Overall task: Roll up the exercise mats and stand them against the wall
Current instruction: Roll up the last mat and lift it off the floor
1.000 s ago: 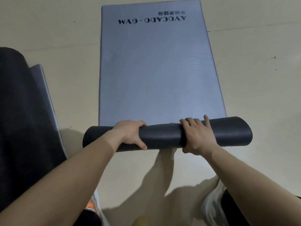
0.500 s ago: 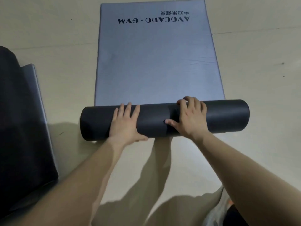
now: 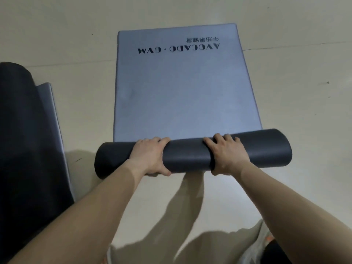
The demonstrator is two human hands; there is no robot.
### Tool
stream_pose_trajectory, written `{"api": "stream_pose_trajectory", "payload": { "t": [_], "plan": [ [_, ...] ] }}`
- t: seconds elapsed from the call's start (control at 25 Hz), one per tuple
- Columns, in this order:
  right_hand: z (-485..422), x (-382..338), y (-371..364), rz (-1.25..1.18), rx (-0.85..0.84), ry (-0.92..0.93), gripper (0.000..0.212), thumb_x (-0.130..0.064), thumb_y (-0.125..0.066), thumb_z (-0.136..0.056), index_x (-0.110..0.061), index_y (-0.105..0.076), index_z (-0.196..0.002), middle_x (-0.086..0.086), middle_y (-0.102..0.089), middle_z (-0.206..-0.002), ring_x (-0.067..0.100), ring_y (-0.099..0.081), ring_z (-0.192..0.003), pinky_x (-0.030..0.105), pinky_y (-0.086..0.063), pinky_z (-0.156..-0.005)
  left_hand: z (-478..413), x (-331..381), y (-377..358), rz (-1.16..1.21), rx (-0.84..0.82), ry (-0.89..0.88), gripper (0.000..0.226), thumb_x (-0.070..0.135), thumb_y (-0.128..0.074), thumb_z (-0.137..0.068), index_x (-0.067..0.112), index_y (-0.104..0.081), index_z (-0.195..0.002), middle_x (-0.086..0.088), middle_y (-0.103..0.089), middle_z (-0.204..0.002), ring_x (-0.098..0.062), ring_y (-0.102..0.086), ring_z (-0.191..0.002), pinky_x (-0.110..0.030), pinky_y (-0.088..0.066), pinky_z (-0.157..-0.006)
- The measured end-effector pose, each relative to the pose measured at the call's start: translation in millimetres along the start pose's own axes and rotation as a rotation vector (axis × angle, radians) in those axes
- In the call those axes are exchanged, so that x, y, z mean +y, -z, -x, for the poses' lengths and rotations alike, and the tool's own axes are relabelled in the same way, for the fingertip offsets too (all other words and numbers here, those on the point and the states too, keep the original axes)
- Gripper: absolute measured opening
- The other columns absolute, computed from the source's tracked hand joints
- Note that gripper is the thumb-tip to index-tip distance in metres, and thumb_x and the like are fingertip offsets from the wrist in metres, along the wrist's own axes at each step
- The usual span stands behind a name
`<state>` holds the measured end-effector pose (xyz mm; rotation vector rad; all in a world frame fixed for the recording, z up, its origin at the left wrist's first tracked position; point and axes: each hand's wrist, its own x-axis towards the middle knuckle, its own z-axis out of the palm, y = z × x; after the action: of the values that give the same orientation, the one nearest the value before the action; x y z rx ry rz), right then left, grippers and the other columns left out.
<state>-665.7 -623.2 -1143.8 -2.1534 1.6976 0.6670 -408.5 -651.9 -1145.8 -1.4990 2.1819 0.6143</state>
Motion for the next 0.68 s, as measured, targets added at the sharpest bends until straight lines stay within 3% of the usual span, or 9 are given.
{"api": "stream_pose_trajectory", "payload": {
  "t": [0.12, 0.28, 0.36, 0.48, 0.52, 0.6, 0.64, 0.68],
  "plan": [
    [45, -11, -10, -0.052, -0.147, 0.043, 0.105, -0.055, -0.083, -0.063, -0.037, -0.028, -0.151, 0.001, -0.051, -0.136, 0.030, -0.052, -0.123, 0.049, -0.044, -0.106, 40, 9, -20, 0.132, -0.302, 0.001, 0.115, 0.071, -0.084, -0.045, 0.039, -0.036, -0.145, 0.007, -0.061, -0.128, -0.024, -0.061, -0.109, -0.042, -0.051, -0.095],
    [90, -28, -33, -0.102, 0.125, -0.142, 0.078, -0.047, -0.074, -0.084, -0.027, -0.036, -0.150, 0.004, -0.045, -0.151, 0.030, -0.040, -0.143, 0.057, -0.026, -0.120, 32, -1, 0, 0.350, -0.432, -0.001, 0.092, 0.062, -0.090, -0.045, 0.045, -0.057, -0.129, 0.013, -0.067, -0.121, -0.019, -0.064, -0.108, -0.041, -0.051, -0.099],
    [95, -27, -44, -0.161, 0.152, -0.136, 0.076, -0.046, -0.063, -0.097, -0.028, -0.025, -0.160, 0.007, -0.029, -0.166, 0.032, -0.022, -0.155, 0.060, -0.017, -0.123, 32, -4, 7, 0.347, -0.310, 0.045, 0.081, 0.065, -0.088, -0.052, 0.044, -0.061, -0.125, 0.015, -0.066, -0.124, -0.017, -0.063, -0.111, -0.042, -0.050, -0.099],
    [49, 4, -22, -0.260, 0.102, -0.032, 0.078, -0.053, -0.049, -0.103, -0.030, -0.008, -0.166, 0.005, -0.008, -0.174, 0.030, -0.003, -0.160, 0.056, -0.005, -0.127, 61, 14, -11, -0.069, 0.174, 0.135, 0.074, 0.074, -0.061, -0.080, 0.030, -0.051, -0.138, 0.003, -0.055, -0.142, -0.026, -0.053, -0.126, -0.045, -0.041, -0.106],
    [33, 10, -8, -0.270, 0.102, -0.032, 0.076, -0.054, -0.048, -0.104, -0.030, -0.010, -0.165, 0.006, -0.008, -0.174, 0.030, -0.004, -0.160, 0.055, -0.006, -0.128, 69, 24, -26, -0.130, 0.207, 0.149, 0.086, 0.076, -0.056, -0.083, 0.023, -0.039, -0.149, -0.004, -0.040, -0.158, -0.030, -0.040, -0.141, -0.047, -0.033, -0.115],
    [18, 7, 3, -0.287, 0.242, -0.102, 0.067, -0.053, -0.052, -0.103, -0.028, -0.028, -0.160, 0.010, -0.021, -0.171, 0.034, -0.018, -0.157, 0.054, -0.014, -0.128, 57, 30, -39, -0.107, 0.107, 0.161, 0.125, 0.085, -0.058, -0.073, 0.013, -0.005, -0.161, -0.011, -0.003, -0.170, -0.034, -0.005, -0.156, -0.050, -0.010, -0.126],
    [18, -1, -2, -0.276, 0.309, -0.122, 0.069, -0.055, -0.056, -0.099, -0.026, -0.034, -0.157, 0.012, -0.027, -0.168, 0.036, -0.024, -0.154, 0.054, -0.018, -0.127, 37, 22, -34, -0.061, 0.084, 0.160, 0.135, 0.087, -0.061, -0.067, 0.013, 0.002, -0.161, -0.011, 0.003, -0.170, -0.033, 0.002, -0.157, -0.049, -0.003, -0.126],
    [18, -9, -11, -0.233, 0.285, -0.105, 0.083, -0.061, -0.062, -0.093, -0.023, -0.030, -0.159, 0.013, -0.024, -0.169, 0.037, -0.022, -0.155, 0.056, -0.017, -0.127, 13, 9, -25, -0.006, 0.060, 0.144, 0.138, 0.086, -0.064, -0.064, 0.015, 0.002, -0.161, -0.010, 0.002, -0.171, -0.031, 0.003, -0.157, -0.048, -0.002, -0.126]
  ]
}}
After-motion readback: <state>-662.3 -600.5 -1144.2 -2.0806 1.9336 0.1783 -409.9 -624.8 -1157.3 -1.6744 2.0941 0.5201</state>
